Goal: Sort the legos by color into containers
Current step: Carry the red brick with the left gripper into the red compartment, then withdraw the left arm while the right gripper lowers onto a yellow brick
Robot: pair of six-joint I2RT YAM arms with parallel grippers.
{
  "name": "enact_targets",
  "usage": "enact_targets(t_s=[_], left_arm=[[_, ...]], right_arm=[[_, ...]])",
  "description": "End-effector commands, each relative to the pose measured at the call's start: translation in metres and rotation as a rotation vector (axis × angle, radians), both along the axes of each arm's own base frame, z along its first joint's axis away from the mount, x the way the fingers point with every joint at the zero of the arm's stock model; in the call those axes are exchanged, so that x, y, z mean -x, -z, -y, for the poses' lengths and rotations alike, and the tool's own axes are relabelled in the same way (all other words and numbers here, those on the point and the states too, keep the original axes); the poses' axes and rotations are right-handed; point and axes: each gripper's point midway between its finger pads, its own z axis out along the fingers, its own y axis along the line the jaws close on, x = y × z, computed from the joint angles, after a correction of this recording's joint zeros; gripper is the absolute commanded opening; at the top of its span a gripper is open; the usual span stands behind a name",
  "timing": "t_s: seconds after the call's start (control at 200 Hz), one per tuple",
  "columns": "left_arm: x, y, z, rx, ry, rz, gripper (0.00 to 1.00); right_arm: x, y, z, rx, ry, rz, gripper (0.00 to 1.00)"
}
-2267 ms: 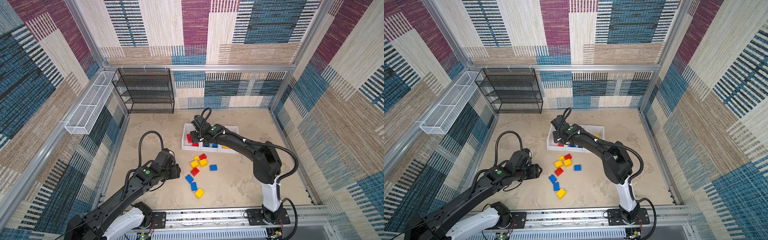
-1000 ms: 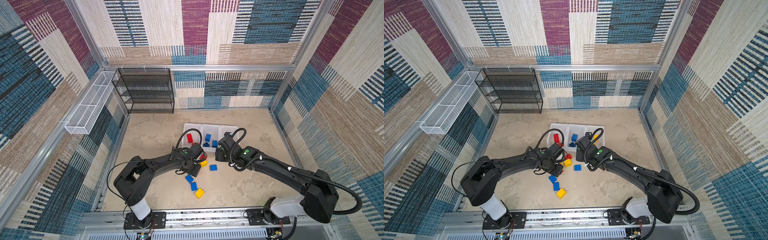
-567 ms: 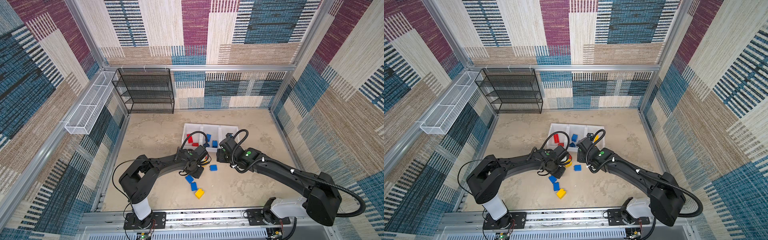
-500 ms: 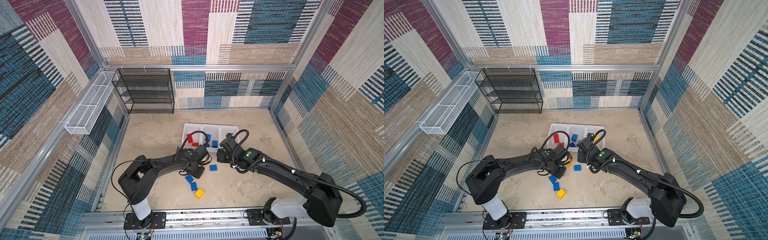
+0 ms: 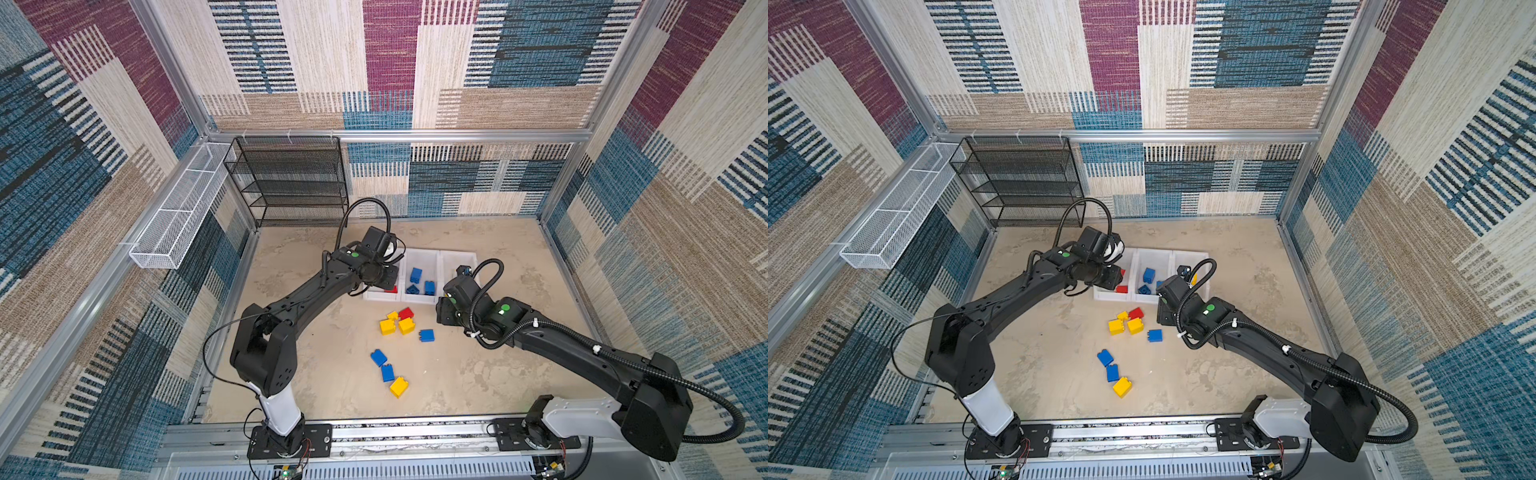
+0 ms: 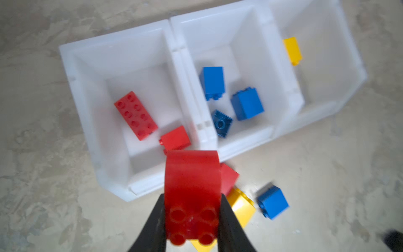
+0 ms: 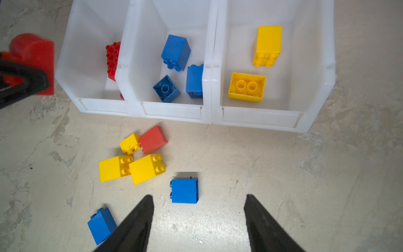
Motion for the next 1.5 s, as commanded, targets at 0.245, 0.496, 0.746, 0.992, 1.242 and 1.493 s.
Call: enact_targets(t_s=[0.245,0.496,0.746,0.992,1.242,1.493], left_arm=[[-0.03,0.041,-0.003,-0.017,-0.023,-0.106,0.3],[-0.037,0.043,-0.005,-0.02,-0.036,-0.096,0.5],[-0.034,0.033,-0.005,0.004,-0.049,-0.085,0.55],[-0.016,0.017,-0.013,0.041,-0.078,-0.074,0.56],[0.026,0.005,-0.034,0.077,-0.118,-0.076,0.55],[0.076,0.01,-0.058,0.151,-0.204,-0.084,0.56]], right_arm=[[0.007,0.002,0.009,-0.014,0.032,-0.003,0.69],[0.01,0.007,0.01,-0.007,0.031,-0.013,0.69],[0.011,0.006,0.011,-0.001,0.023,-0.013,0.69],[0.012,0.016,0.006,-0.005,0.0,-0.035,0.69],[0.009,0.029,-0.017,0.007,-0.088,-0.069,0.69],[0.007,0.044,-0.068,0.043,-0.23,-0.096,0.69]])
